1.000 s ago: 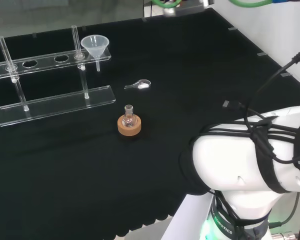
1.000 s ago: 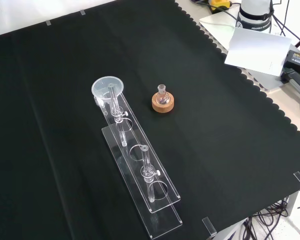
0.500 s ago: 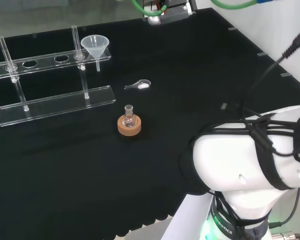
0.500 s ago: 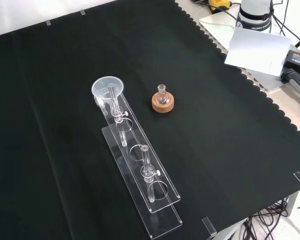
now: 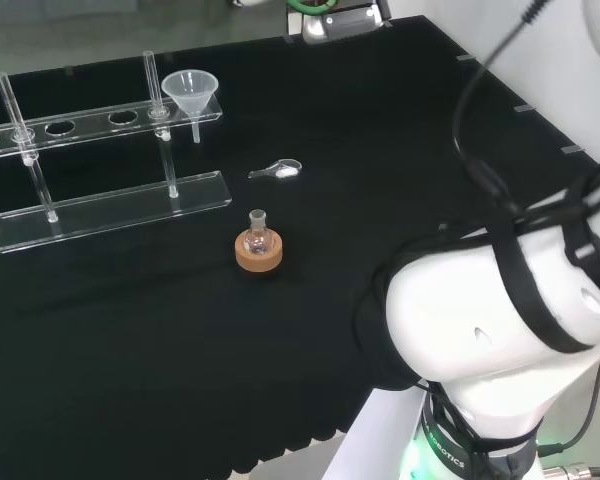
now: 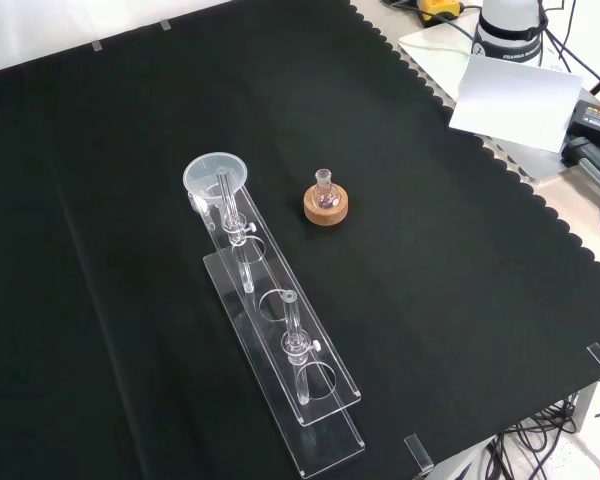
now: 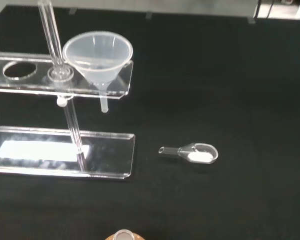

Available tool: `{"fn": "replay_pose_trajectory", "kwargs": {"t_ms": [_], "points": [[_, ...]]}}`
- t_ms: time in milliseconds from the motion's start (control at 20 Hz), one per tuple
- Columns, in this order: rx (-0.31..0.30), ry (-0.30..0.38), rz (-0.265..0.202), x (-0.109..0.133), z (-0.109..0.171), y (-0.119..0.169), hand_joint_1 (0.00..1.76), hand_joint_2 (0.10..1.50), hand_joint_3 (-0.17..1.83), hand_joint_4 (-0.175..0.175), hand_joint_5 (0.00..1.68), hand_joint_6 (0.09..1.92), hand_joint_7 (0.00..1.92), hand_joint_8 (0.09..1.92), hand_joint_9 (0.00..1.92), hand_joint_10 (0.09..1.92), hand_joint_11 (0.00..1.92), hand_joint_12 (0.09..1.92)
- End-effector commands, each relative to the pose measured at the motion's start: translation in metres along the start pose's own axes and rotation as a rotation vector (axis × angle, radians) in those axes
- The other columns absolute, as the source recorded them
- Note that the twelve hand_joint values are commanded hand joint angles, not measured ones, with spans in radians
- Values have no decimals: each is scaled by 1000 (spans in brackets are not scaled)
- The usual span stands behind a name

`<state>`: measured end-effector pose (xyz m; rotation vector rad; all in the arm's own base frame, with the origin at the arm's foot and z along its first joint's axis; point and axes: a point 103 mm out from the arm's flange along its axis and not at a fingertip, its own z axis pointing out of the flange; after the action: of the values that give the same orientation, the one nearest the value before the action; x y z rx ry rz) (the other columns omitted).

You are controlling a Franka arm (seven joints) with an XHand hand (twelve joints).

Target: Pick up the funnel from the transparent funnel stand.

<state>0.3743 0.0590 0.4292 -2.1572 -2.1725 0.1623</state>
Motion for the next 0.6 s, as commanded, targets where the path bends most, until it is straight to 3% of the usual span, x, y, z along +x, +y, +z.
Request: {"fn": "replay_pose_trajectory", "kwargs": {"t_ms": [50, 350, 600], "points": [[62, -17, -114, 19, 18, 64, 0, 1207, 384, 25, 94, 87, 0, 196, 82, 621, 87, 1367], [87, -20, -146, 44, 41, 77, 0, 1210, 379, 25, 94, 87, 0, 201, 83, 622, 89, 1367], [111, -25, -168, 44, 56, 88, 0, 1212, 375, 25, 93, 87, 0, 204, 84, 623, 89, 1367]]}}
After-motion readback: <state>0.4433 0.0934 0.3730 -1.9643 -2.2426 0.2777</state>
